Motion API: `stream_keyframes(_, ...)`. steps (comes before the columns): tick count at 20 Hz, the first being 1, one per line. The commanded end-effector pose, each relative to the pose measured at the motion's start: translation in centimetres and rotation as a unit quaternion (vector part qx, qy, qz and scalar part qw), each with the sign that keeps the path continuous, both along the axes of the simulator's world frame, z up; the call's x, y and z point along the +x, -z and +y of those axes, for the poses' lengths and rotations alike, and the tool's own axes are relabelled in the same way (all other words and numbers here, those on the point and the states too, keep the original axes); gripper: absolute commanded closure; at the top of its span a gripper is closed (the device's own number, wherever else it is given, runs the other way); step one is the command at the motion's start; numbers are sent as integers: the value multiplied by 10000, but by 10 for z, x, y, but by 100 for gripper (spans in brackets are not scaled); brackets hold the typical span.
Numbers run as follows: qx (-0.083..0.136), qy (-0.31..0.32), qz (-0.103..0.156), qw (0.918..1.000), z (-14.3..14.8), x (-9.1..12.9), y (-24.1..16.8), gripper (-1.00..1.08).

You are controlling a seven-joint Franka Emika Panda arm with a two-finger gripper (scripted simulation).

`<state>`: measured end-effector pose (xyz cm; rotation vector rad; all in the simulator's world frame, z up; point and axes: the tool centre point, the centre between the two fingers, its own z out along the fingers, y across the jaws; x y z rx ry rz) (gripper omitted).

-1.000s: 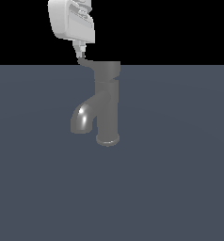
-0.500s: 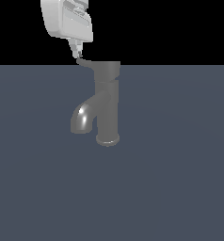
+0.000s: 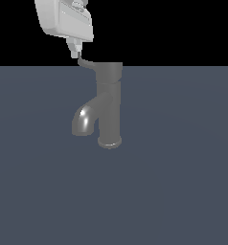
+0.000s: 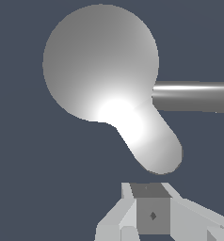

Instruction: Turn on the faucet by rotating a designated handle.

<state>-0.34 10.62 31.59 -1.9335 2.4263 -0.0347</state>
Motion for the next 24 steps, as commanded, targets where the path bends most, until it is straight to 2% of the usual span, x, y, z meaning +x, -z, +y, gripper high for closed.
stream_keyframes(1,-24,75,130,9999,-12,-11,10,108)
stream_keyframes(13,-32,84,220,9997,-22,-46,17,108)
stream_keyframes(14,-20,-30,13,10000,-7,-37,0,108)
stream_keyframes(24,-25,32,126,9999,-47,-59,10,108)
